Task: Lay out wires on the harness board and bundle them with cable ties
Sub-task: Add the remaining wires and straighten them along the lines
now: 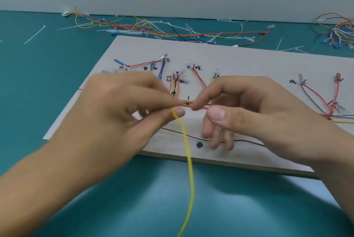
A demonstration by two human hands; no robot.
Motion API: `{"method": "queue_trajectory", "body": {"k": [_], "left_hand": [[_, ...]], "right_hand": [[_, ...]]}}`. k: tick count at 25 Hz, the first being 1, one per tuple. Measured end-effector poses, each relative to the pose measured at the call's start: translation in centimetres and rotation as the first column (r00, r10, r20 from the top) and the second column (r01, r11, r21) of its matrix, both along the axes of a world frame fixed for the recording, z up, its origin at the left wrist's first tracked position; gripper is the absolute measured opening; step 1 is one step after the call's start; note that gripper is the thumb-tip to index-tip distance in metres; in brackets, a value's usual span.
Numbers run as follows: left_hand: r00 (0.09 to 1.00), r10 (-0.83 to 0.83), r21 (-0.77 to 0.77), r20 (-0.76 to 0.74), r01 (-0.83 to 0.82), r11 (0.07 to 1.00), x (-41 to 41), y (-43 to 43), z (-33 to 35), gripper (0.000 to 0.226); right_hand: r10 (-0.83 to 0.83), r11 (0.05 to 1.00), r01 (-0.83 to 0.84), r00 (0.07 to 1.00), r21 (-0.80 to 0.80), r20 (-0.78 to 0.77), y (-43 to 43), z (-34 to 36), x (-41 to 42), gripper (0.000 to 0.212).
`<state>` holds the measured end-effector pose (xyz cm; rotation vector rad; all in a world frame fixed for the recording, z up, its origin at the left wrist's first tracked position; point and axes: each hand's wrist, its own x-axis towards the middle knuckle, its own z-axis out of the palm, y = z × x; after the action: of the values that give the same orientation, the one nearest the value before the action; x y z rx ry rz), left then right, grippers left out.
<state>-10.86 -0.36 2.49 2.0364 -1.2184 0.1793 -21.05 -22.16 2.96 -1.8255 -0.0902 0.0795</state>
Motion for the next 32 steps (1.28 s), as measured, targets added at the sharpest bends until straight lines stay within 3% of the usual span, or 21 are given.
{"method": "queue_trajectory", "body": {"k": [5,7,10,13,17,20,24,32], "left_hand": [[1.000,-0.004,0.093,-0.013,0.005,0.996,3.0,-3.3,0.5,0.004],[0.997,-0.027,0.095,-0.072,0.034,0.995,3.7,-3.8,0.5,0.006],[0.987,-0.107,0.089,-0.123,0.118,0.989,4.0,-3.8,-0.1,0.013],[0.980,-0.171,0.096,-0.098,0.180,0.979,4.1,-3.5,-0.8,0.014],[0.967,-0.239,0.173,-0.087,0.251,0.952,3.9,-3.4,-1.2,0.008],[0.962,-0.251,0.211,-0.106,0.268,0.940,3.8,-3.2,-1.4,0.007],[0.959,-0.256,0.207,-0.119,0.276,0.939,3.7,-2.8,-1.3,0.008],[0.958,-0.245,0.209,-0.148,0.273,0.939,4.1,-2.1,-1.3,0.009]], "right_hand": [[-0.075,0.880,0.153,0.980,0.450,-0.186,1.1,-1.4,0.3,0.045],[-0.109,0.828,0.207,0.971,0.522,-0.213,0.4,-1.2,0.5,0.039],[-0.139,0.892,0.213,0.968,0.398,-0.208,-2.2,-0.2,0.7,0.023],[-0.142,0.983,0.163,0.967,0.086,-0.210,-5.0,0.8,0.6,0.022],[-0.047,0.978,-0.018,0.952,-0.206,-0.303,-7.0,1.5,0.1,0.015],[0.025,0.972,-0.114,0.921,-0.208,-0.388,-7.4,1.3,-0.2,0.009],[0.144,0.955,-0.232,0.907,-0.185,-0.396,-7.3,1.3,-0.2,0.020],[0.118,0.967,-0.194,0.914,-0.163,-0.387,-7.7,1.5,-0.7,0.012]]}}
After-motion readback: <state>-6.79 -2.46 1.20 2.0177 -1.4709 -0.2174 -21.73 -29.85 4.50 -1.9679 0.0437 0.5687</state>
